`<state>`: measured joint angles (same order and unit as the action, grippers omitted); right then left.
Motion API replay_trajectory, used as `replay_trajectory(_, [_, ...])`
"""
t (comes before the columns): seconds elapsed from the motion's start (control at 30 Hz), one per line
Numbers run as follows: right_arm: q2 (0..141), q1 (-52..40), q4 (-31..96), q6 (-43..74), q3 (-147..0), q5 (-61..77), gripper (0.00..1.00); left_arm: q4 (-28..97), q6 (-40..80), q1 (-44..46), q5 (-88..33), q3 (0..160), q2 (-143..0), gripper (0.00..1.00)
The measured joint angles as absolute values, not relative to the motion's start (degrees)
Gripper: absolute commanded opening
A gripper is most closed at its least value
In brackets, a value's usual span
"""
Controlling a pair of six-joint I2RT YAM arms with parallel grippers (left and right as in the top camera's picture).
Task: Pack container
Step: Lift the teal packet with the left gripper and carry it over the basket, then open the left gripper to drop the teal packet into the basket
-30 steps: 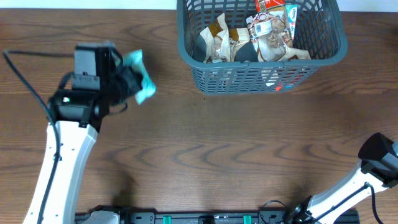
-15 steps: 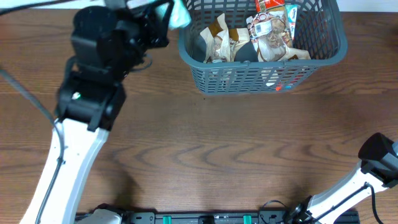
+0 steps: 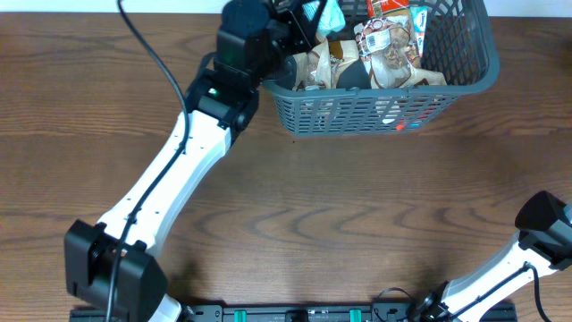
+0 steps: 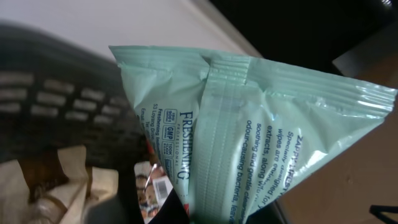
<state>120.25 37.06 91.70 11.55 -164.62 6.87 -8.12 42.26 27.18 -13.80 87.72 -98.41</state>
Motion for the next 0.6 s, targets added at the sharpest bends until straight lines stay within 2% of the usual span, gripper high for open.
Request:
replay_trajectory(0.5, [120.2, 37.1, 91.7, 11.6, -164.6, 6.9, 0.99, 1.8, 40.2, 27.7, -12.6, 87.7, -99.9, 0.06])
replay_trajectory(0.6, [120.2, 37.1, 91.7, 11.6, -164.6, 6.9, 0.99, 4.3, 38.5, 27.7, -11.4, 87.7, -99.9, 0.11])
